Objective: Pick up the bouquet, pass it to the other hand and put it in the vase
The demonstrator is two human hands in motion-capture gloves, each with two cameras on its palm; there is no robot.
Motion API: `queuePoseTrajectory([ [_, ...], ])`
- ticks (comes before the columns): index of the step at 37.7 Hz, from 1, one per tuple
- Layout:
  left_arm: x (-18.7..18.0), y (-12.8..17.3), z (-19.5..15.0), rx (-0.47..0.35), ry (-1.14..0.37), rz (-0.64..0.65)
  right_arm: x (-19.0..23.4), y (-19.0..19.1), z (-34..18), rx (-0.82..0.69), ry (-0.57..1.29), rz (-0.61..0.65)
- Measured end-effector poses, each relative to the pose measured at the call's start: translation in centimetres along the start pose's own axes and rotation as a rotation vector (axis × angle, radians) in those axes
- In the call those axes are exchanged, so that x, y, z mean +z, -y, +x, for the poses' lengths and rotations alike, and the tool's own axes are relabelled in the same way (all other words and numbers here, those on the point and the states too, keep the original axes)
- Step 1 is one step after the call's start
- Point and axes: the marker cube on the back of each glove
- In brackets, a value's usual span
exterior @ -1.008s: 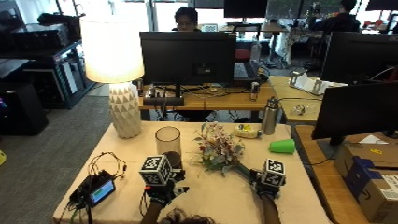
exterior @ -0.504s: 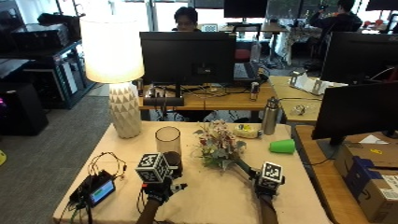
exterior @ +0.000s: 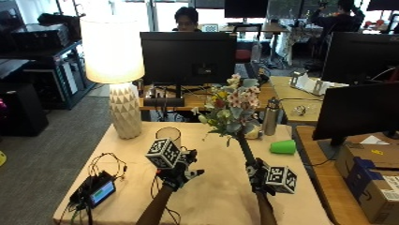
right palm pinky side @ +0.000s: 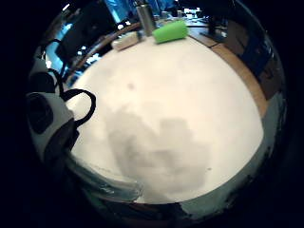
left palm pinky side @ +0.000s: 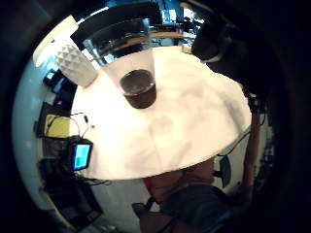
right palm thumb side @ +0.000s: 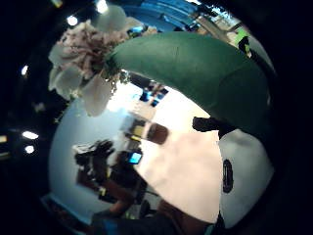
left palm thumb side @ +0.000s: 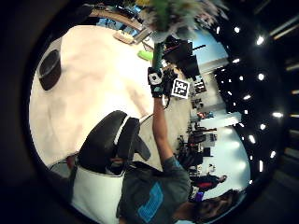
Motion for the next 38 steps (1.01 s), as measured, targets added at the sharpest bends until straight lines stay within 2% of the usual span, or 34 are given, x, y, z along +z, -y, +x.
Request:
queuePoseTrajectory([
  [6,0.5,2.6,2.6,0.035,-0.264,-0.007,-0.3,-0.9,-2.8,-0.061,0.251,-0.019],
  [12,0.4,5.7,5.5,0.081,-0.646,-0.029,-0.7,-1.8,-7.6,-0.315,0.639,-0.041],
  [16,0.3,7.2,7.9,0.113,-0.876,-0.073,0.2,-2.8,-8.2,-0.185,0.601,-0.120],
  [19,0.3,7.8,9.0,0.110,-0.945,-0.092,0.5,-3.4,-9.2,-0.180,0.653,-0.162],
  [27,0.3,10.0,10.6,0.135,-1.015,-0.065,2.6,-4.4,-11.2,-0.263,0.728,-0.248],
  [31,-0.2,9.9,11.6,0.100,-1.128,-0.120,4.0,-5.0,-11.8,-0.263,0.693,-0.285],
  [34,-0.6,9.2,12.5,0.070,-1.216,-0.189,4.9,-5.1,-12.2,-0.343,0.696,-0.279],
  [36,0.1,9.5,12.0,0.053,-1.221,-0.201,5.5,-4.9,-12.5,-0.410,0.719,-0.270],
  [38,0.6,9.9,11.5,0.037,-1.197,-0.196,5.9,-5.1,-12.5,-0.386,0.730,-0.291],
])
